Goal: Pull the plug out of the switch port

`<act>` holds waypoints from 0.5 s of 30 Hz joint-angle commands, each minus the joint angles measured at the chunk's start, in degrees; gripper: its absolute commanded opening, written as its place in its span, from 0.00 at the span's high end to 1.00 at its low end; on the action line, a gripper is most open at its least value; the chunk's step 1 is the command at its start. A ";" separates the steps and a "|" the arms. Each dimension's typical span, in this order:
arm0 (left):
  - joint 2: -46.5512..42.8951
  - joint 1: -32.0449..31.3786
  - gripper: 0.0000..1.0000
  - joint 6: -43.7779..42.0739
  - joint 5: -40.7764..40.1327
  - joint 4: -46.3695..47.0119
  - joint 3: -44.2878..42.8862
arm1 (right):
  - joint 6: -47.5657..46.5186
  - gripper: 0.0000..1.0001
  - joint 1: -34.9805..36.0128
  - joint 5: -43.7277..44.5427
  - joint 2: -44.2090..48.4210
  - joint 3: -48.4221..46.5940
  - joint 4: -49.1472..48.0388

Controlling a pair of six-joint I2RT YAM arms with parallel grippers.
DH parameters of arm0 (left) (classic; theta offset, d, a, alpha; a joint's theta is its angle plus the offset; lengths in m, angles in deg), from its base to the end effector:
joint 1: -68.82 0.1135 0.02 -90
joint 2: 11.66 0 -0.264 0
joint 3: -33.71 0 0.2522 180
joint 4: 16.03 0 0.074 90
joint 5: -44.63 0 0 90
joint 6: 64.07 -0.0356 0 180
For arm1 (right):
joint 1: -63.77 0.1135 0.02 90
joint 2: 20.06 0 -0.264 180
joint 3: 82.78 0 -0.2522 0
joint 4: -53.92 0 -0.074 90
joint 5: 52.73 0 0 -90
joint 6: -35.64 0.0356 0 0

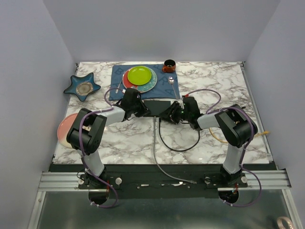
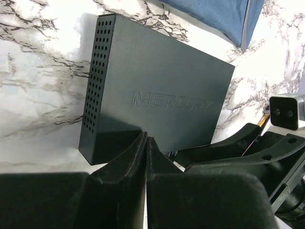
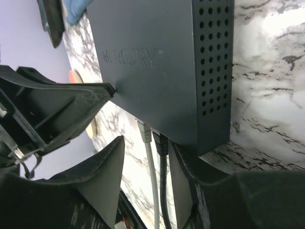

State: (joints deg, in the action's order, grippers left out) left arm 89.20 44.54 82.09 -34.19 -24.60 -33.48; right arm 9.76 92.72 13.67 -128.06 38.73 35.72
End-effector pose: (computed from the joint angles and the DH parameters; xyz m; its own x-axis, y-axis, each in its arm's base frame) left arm 0.3256 -0.1544 0.1597 -0.7850 -0.5398 -0.3040 -0.2115 0.6947 -0.6875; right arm 0.3050 0.1850 0.1174 -0.8668 0.4627 -0.1857 0.0849 0.5040 0.8595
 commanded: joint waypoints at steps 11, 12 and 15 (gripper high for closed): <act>-0.14 0.19 0.87 0.44 0.86 0.87 1.57 | 5.32 0.62 1.20 2.33 -4.40 0.61 -6.09; -0.05 0.19 0.87 0.53 1.04 0.87 1.66 | 5.14 0.62 1.20 2.33 -4.93 0.52 -6.00; 0.04 0.19 0.87 0.53 1.04 0.96 1.75 | 4.79 0.63 1.28 1.89 -5.63 0.17 -5.57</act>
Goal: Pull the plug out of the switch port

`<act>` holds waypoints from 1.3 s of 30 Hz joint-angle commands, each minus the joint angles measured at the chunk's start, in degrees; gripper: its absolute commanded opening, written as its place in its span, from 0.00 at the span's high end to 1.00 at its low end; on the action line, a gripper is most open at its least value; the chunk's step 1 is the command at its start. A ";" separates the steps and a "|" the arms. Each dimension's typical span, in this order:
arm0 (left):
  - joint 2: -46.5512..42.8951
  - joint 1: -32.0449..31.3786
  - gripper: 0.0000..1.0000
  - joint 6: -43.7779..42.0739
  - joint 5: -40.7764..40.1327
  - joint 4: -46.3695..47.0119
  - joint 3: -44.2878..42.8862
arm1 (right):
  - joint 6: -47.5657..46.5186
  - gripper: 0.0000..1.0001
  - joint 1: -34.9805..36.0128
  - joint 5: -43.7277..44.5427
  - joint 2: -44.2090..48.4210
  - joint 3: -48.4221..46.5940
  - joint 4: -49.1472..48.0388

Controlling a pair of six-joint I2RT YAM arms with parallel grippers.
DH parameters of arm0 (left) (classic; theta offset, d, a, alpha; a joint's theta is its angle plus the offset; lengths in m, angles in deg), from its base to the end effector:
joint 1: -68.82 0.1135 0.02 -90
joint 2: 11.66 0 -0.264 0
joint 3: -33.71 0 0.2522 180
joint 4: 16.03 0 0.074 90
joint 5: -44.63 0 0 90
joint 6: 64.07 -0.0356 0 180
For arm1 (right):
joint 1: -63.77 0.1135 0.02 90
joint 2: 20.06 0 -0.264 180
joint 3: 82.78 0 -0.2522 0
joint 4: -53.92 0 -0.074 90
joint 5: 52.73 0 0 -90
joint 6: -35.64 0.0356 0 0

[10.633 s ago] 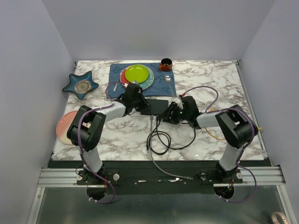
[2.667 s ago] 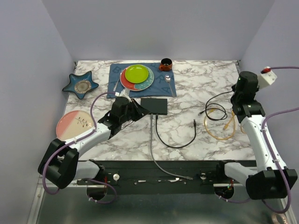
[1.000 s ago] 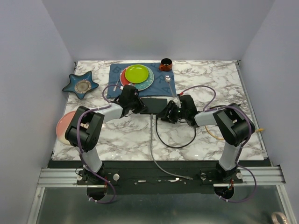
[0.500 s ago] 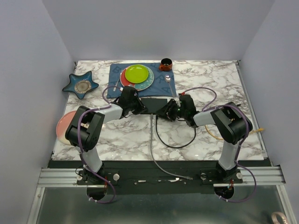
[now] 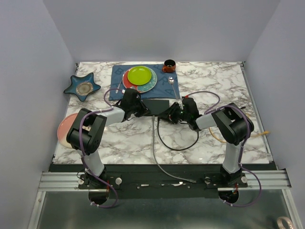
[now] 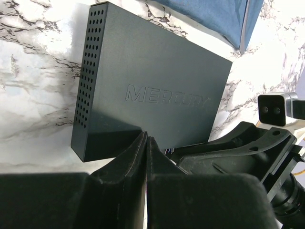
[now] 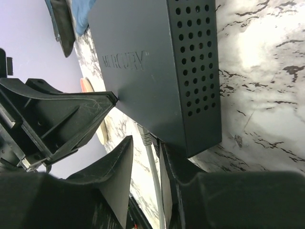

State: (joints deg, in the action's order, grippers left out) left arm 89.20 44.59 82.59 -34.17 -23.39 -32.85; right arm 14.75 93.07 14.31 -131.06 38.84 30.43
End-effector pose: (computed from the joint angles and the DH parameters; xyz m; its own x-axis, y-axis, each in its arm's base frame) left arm 0.3250 -0.1538 0.1582 -0.7800 -0.5476 -0.3028 -0.2124 0.6868 -0.6951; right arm 0.3080 0.1888 0.1076 -0.8500 0.5095 -0.1341 0.1300 0.4494 0.8838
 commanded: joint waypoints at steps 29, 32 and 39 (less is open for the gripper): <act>-0.84 0.32 0.87 -0.06 0.75 -0.07 1.56 | 10.61 0.56 2.87 9.42 -3.61 4.63 -8.01; -0.93 0.32 0.87 -0.06 0.75 0.02 1.56 | 11.93 0.57 2.69 9.95 -4.04 4.28 -8.01; -1.19 0.32 0.87 -0.15 0.75 0.02 1.82 | 13.34 0.60 2.43 10.57 -4.49 3.31 -7.31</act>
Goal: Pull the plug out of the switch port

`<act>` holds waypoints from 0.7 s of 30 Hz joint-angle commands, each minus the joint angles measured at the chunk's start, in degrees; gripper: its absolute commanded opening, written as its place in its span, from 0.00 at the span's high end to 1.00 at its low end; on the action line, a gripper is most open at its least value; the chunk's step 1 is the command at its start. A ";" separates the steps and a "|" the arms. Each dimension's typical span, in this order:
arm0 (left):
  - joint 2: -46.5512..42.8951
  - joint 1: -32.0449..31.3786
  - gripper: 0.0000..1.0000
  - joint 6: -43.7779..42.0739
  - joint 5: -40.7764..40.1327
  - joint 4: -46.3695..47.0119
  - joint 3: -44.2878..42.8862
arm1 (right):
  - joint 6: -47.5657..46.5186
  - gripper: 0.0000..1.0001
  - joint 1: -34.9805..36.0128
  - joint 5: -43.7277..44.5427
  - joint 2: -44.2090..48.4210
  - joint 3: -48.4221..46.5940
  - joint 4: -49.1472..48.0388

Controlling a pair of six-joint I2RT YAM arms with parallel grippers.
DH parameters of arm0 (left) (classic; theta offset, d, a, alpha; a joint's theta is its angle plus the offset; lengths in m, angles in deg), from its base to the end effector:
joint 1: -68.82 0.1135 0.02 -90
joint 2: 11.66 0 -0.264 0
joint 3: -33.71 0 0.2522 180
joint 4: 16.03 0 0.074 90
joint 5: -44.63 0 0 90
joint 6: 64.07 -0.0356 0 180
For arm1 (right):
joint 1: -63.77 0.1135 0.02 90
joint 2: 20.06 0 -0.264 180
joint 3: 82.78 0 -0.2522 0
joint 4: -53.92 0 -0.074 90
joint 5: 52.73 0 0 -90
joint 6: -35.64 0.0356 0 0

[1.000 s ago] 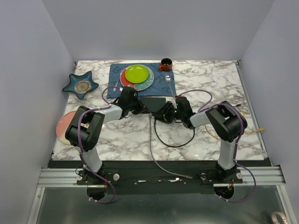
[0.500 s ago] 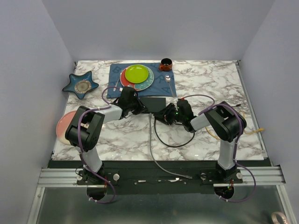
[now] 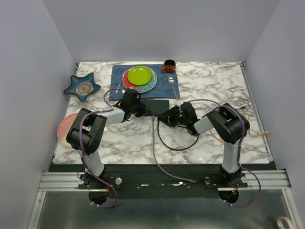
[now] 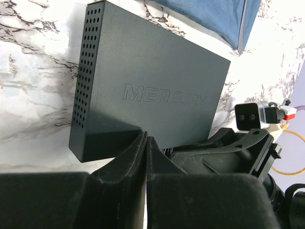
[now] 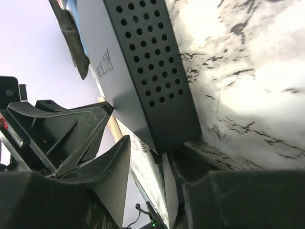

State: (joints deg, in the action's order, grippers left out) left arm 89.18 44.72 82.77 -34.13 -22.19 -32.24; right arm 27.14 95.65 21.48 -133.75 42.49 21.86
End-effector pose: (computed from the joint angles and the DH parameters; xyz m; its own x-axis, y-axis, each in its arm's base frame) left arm 0.3246 -0.1528 0.1570 -0.7755 -0.5526 -0.3053 -0.2094 0.6814 -0.7013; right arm 0.2943 0.1945 0.0902 -0.7632 0.6461 -0.0101 0.2744 0.3382 0.9002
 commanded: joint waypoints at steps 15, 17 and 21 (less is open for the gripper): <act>-0.64 0.19 0.87 -0.41 0.97 -1.09 1.21 | 4.64 0.66 -0.94 4.37 -2.24 0.19 0.91; -0.73 0.19 0.87 -0.41 0.97 -1.09 1.21 | 4.73 0.67 -0.94 4.28 -2.33 -0.25 1.08; -0.82 0.19 0.87 -0.41 0.97 -1.09 1.38 | 3.85 0.80 -1.03 3.58 -2.41 -1.13 2.14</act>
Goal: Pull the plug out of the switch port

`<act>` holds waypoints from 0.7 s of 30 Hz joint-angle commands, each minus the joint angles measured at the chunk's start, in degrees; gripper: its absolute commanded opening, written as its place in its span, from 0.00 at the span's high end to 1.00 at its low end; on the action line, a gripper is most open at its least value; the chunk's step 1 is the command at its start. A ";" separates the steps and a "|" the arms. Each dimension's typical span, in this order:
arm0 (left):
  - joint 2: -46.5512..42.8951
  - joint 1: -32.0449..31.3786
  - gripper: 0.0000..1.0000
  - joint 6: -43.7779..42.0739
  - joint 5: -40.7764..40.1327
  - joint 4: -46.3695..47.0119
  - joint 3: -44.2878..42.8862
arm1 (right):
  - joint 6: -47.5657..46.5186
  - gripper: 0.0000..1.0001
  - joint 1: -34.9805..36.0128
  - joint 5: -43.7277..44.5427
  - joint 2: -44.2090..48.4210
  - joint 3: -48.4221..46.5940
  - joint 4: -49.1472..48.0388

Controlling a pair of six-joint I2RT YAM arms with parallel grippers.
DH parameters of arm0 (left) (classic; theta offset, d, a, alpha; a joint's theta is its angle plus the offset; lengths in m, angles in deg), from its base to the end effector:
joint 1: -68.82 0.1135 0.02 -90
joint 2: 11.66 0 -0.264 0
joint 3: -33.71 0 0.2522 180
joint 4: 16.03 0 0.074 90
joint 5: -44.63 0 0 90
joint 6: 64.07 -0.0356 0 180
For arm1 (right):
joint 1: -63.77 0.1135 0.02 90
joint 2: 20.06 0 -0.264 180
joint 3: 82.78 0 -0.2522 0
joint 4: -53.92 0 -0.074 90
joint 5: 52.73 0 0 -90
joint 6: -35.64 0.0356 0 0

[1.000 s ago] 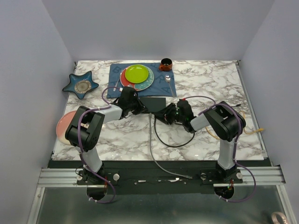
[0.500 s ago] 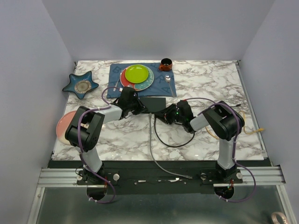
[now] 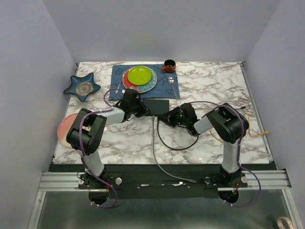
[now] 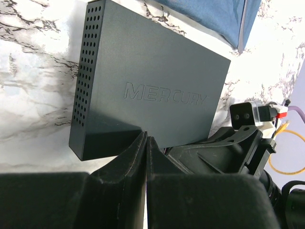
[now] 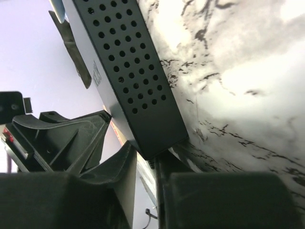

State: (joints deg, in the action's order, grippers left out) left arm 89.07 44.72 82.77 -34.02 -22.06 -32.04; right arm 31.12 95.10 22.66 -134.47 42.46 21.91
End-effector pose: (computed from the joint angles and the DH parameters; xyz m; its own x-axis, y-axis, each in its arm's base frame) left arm 0.3239 -0.1526 0.1568 -0.7763 -0.5519 -0.3046 -0.2083 0.6807 -0.7023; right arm 0.2965 0.1910 0.0860 -0.7231 0.6892 0.0468 0.3403 0.2965 0.8923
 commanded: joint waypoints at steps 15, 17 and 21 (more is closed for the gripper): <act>-3.08 -0.60 0.87 4.15 5.34 4.30 4.61 | -11.20 1.00 -0.48 -3.05 -0.20 -3.39 10.53; -3.08 -1.65 0.87 5.56 6.04 5.54 5.93 | -12.96 1.00 -0.39 -3.23 0.15 -3.83 12.19; -2.47 -2.97 0.87 6.44 6.14 7.48 6.72 | -15.16 1.00 -0.48 -3.23 0.77 -4.18 14.58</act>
State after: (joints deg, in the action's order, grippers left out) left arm 87.39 43.19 87.01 -30.48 -18.06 -26.16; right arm 20.87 94.77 19.86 -134.03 38.68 27.96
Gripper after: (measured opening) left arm 0.135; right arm 0.193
